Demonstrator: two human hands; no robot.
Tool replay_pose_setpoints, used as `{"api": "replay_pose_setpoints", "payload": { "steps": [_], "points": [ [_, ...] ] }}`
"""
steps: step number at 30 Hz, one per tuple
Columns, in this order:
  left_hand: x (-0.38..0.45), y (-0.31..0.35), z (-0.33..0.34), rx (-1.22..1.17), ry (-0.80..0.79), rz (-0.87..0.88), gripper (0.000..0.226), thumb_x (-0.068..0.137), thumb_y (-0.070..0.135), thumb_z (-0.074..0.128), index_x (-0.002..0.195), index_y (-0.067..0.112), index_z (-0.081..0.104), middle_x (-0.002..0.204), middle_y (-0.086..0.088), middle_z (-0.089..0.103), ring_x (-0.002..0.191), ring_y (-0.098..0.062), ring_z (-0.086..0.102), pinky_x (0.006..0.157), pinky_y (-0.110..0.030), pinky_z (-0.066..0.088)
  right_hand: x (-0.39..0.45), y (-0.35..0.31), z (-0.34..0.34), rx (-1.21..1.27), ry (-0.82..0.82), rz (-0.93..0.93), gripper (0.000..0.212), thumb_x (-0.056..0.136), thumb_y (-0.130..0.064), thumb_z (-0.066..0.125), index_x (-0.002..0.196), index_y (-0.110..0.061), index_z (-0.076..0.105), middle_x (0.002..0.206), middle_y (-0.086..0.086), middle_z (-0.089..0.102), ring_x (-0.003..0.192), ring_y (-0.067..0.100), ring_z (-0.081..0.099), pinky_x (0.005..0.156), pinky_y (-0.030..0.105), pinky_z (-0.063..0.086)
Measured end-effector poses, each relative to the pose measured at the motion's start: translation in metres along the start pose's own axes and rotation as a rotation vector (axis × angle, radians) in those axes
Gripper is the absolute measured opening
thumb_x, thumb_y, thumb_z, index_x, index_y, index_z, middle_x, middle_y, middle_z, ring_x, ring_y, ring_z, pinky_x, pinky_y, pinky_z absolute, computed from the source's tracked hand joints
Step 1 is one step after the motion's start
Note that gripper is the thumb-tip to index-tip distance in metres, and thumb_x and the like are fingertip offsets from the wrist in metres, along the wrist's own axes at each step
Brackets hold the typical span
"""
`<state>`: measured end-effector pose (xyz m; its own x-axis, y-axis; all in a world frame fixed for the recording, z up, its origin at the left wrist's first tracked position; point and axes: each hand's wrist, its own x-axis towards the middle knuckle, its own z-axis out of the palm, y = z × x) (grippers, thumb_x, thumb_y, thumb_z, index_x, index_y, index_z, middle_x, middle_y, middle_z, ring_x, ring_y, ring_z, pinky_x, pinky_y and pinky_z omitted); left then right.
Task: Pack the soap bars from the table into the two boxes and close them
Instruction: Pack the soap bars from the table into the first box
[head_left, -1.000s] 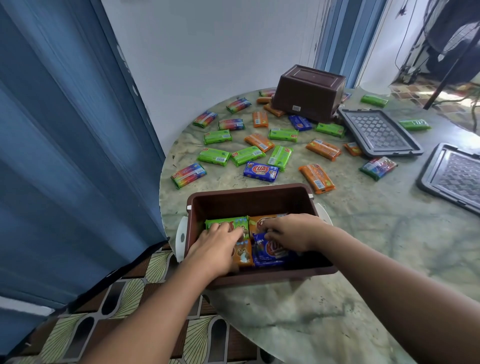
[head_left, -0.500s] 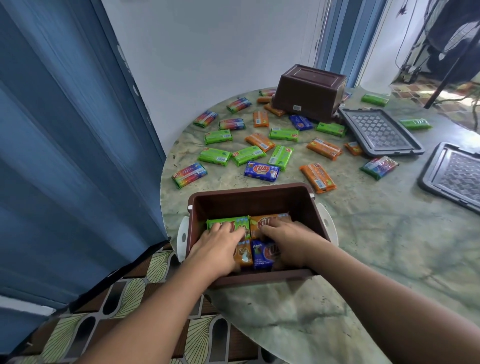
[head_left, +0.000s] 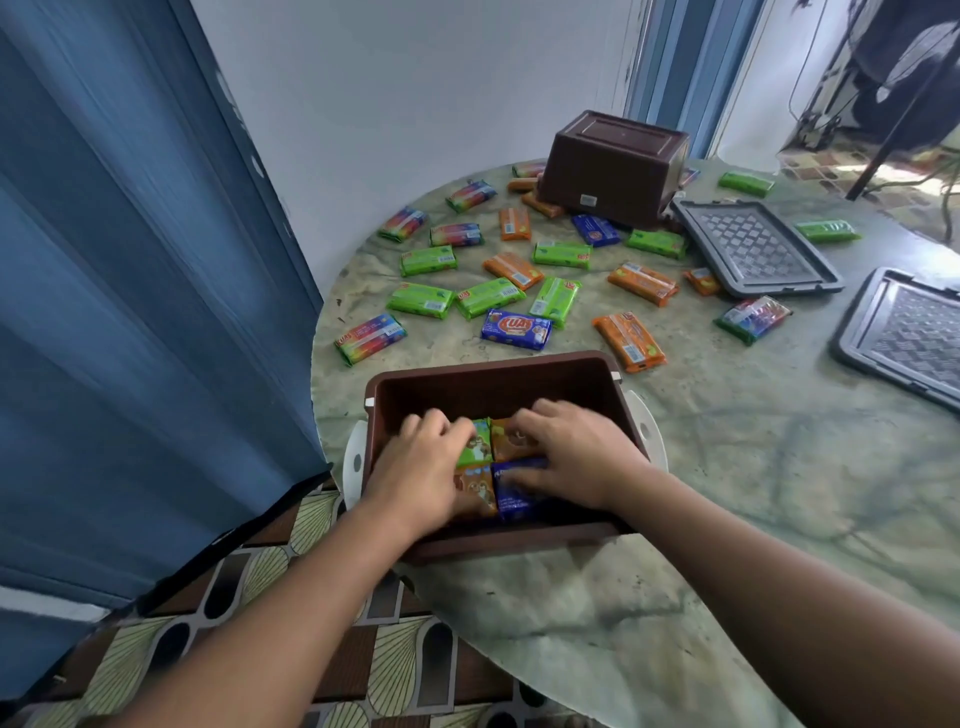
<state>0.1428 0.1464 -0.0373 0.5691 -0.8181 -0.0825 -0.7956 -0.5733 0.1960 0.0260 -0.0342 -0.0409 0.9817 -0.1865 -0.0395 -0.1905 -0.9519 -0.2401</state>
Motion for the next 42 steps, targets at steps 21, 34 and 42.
{"api": "replay_pose_setpoints", "payload": {
  "steps": [21, 34, 42],
  "points": [
    [0.073, -0.061, -0.015, 0.130, 0.169, -0.201, 0.028, 0.101, 0.033, 0.058, 0.122, 0.025, 0.042, 0.122, -0.002, 0.053, 0.114, -0.029, 0.044, 0.064, -0.037, 0.039, 0.063, 0.032, -0.029, -0.101, 0.101, 0.242, 0.039, 0.103, -0.038, 0.055, 0.138, -0.042, 0.041, 0.132, -0.001, 0.052, 0.124, 0.029, 0.044, 0.097, 0.047, 0.041],
    [0.120, -0.122, -0.028, 0.121, 0.153, -0.149, 0.032, 0.100, 0.032, 0.059, 0.126, 0.025, 0.043, 0.124, -0.005, 0.055, 0.113, -0.030, 0.045, 0.077, -0.042, 0.051, 0.124, 0.013, -0.028, -0.076, 0.107, 0.301, 0.039, 0.102, -0.034, 0.055, 0.139, -0.041, 0.043, 0.132, 0.001, 0.052, 0.125, 0.031, 0.043, 0.095, 0.048, 0.040],
    [0.131, -0.133, -0.026, 0.188, 0.190, -0.099, 0.034, 0.099, 0.037, 0.059, 0.127, 0.024, 0.044, 0.122, -0.005, 0.056, 0.109, -0.028, 0.049, 0.074, -0.040, 0.051, 0.130, 0.010, -0.025, -0.067, 0.126, 0.321, 0.036, 0.102, -0.034, 0.055, 0.135, -0.041, 0.042, 0.132, 0.001, 0.052, 0.124, 0.030, 0.043, 0.095, 0.049, 0.041]
  ]
}}
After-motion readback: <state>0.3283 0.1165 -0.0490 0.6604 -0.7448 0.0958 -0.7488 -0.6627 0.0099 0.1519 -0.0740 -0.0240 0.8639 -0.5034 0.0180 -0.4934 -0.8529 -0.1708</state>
